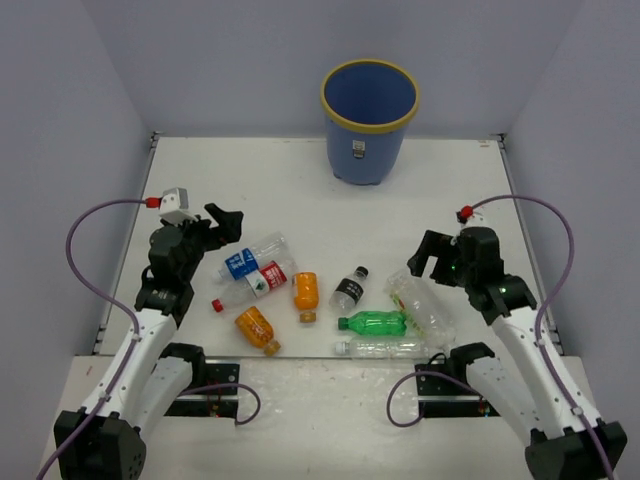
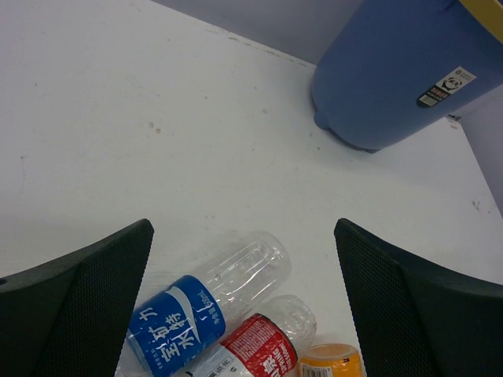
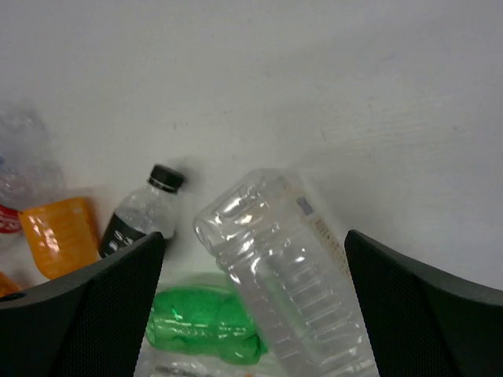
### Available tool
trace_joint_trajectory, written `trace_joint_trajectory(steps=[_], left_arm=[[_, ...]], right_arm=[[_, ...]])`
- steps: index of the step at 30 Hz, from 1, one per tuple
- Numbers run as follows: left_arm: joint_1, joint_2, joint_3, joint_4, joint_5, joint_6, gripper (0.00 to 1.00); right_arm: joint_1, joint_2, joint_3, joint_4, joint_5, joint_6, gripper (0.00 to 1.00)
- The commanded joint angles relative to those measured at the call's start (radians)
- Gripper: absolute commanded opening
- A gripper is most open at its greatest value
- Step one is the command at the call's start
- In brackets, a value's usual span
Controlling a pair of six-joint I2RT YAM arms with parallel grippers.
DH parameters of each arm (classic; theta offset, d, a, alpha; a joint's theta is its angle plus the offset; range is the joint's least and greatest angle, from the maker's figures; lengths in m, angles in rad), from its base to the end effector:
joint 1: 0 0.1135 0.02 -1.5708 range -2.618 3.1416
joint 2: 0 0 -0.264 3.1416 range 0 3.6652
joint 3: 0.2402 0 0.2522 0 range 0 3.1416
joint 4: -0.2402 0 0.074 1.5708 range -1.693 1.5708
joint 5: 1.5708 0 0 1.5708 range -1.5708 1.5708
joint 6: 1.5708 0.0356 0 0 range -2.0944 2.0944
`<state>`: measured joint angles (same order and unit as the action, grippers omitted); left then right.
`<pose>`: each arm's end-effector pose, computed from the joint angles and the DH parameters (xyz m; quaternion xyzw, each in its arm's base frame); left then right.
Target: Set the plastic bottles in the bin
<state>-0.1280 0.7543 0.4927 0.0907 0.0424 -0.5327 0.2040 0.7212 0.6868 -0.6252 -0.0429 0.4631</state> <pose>0.1860 -0.0255 0.2703 -0.1403 0.7518 -0.2242 0.6040 0.1517 0.0329 0.2722 0.1066 0.8915 0.1622 0.4093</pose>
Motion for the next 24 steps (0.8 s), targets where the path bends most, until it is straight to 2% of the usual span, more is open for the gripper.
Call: trace_joint_trajectory(steps=[1, 5, 11, 19, 24], left_arm=[[-0.004, 0.030, -0.004, 0.086, 0.011, -0.002, 1.00], [-0.002, 0.031, -0.001, 0.075, -0.011, 0.012, 1.00], [-0.002, 0.005, -0.028, 0.119, 0.061, 0.014, 1.00], [-0.002, -0.001, -0.037, 0.128, 0.069, 0.010, 1.00], [-0.002, -0.010, -0.045, 0.136, 0.071, 0.013, 1.00]], right_arm=[[0.145, 0.168, 0.118, -0.091, 0.129, -0.009, 0.99], [0.256, 0.339, 0.228, -0.174, 0.266, -0.021, 0.99], [0.291, 0.478, 0.301, -0.284, 0.328, -0.135, 0.99], [0.293, 0.534, 0.294, -0.238, 0.099, -0.309, 0.99], [0.291, 0.611, 0.286, -0.226, 0.085, -0.350, 0.99]])
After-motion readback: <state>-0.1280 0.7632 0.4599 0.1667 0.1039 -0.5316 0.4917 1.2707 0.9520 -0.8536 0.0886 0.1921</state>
